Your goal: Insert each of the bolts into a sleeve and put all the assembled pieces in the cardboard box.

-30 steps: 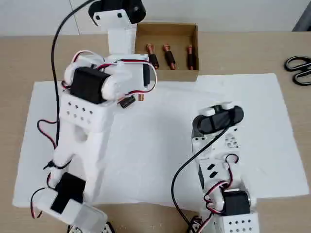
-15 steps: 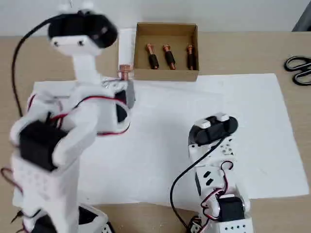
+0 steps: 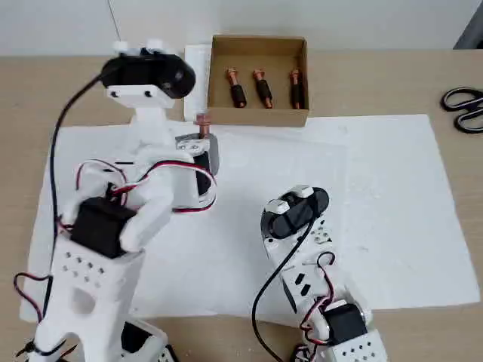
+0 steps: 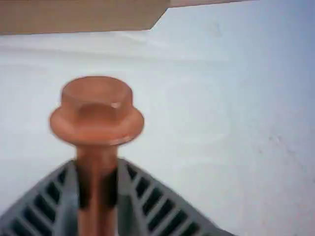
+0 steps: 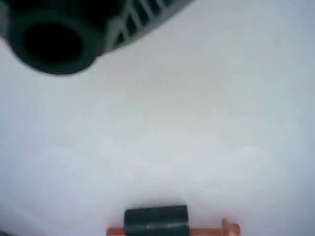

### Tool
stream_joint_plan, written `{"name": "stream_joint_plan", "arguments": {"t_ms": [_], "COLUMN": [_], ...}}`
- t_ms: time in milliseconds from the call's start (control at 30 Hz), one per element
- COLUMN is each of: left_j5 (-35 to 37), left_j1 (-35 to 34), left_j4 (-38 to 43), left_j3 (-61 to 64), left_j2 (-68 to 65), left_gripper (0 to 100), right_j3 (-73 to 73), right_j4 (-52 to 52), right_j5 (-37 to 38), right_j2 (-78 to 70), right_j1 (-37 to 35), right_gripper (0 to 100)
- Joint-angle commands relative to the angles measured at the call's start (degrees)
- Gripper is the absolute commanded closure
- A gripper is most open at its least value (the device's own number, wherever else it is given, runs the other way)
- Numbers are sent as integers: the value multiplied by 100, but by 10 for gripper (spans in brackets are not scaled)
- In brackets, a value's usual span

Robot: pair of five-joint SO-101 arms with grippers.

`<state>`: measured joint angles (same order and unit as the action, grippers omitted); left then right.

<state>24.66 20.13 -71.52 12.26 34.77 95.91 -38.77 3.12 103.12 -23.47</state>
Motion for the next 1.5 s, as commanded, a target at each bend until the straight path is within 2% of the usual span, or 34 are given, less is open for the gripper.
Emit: {"name": "stream_joint_plan", "arguments": {"t_ms": [0, 133, 400, 567, 800, 933, 1067, 1467], "left_j5": [0, 9, 211, -176, -193, -246, -598, -580], "left_j1": [44, 193, 774, 1020, 1530, 1503, 1503, 1512], "left_j4": [1248, 2057, 2664, 2787, 2848, 3543, 4290, 4519], "left_j3": [734, 1464, 1701, 1727, 1974, 2730, 3609, 3943], "left_j2": [158, 158, 167, 167, 448, 1073, 1618, 1741], "left_gripper": [994, 994, 994, 994, 994, 994, 994, 994], "right_j3": [35, 26, 26, 35, 44, 35, 26, 9], "right_j4": [251, 295, 523, 523, 514, 514, 514, 505], "right_j5": [-651, -1204, -1222, -1222, -1213, -1213, -1213, -1213], "right_j2": [84, 84, 84, 84, 84, 84, 84, 84], "right_j1": [-40, -40, -48, -57, -391, -391, -391, -391], "right_gripper": [994, 994, 994, 995, 995, 995, 995, 995]}}
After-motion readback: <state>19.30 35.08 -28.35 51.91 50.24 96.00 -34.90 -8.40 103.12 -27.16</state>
